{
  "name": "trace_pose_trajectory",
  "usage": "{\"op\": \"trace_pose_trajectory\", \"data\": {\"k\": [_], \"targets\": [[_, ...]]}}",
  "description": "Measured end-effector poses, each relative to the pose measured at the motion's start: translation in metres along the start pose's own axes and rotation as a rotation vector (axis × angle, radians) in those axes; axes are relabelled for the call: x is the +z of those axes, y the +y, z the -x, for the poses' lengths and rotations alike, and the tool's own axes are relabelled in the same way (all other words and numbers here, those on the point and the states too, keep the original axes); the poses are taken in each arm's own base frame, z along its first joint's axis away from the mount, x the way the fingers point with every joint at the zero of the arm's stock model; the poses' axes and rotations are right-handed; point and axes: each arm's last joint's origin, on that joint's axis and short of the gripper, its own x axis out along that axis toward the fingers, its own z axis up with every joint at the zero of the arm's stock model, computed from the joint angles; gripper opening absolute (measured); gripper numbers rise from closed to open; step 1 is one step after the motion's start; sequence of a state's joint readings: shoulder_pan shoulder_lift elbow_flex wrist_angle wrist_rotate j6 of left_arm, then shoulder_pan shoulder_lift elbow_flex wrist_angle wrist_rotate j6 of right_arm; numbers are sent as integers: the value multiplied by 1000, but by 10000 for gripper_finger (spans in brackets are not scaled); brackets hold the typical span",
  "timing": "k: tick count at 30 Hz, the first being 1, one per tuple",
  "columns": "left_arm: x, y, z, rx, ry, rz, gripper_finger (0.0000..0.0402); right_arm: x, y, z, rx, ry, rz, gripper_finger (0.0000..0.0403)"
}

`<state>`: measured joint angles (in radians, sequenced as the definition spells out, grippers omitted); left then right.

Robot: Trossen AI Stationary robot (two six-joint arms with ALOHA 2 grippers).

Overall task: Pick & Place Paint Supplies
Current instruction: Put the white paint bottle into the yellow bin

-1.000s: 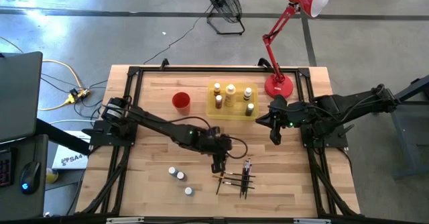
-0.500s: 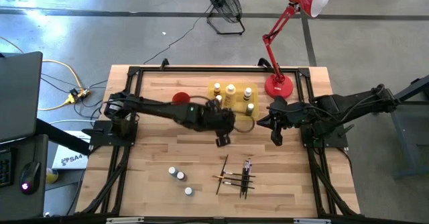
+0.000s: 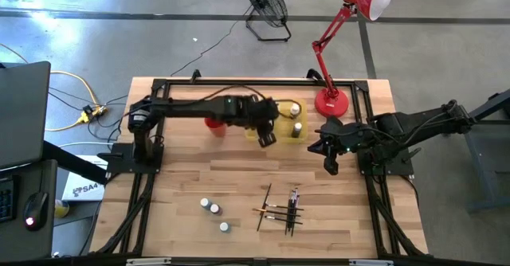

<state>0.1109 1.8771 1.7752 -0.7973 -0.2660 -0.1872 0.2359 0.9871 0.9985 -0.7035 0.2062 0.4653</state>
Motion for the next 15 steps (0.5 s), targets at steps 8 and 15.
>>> {"op": "trace_pose_trajectory", "data": {"k": [8, 15], "targets": [[-5, 13, -23, -72, -34, 44, 141, 0, 0, 0, 0, 0, 18, 5], [-20, 11, -41, -73, -46, 51, 141, 0, 0, 0, -8, -5, 26, 5]]}}
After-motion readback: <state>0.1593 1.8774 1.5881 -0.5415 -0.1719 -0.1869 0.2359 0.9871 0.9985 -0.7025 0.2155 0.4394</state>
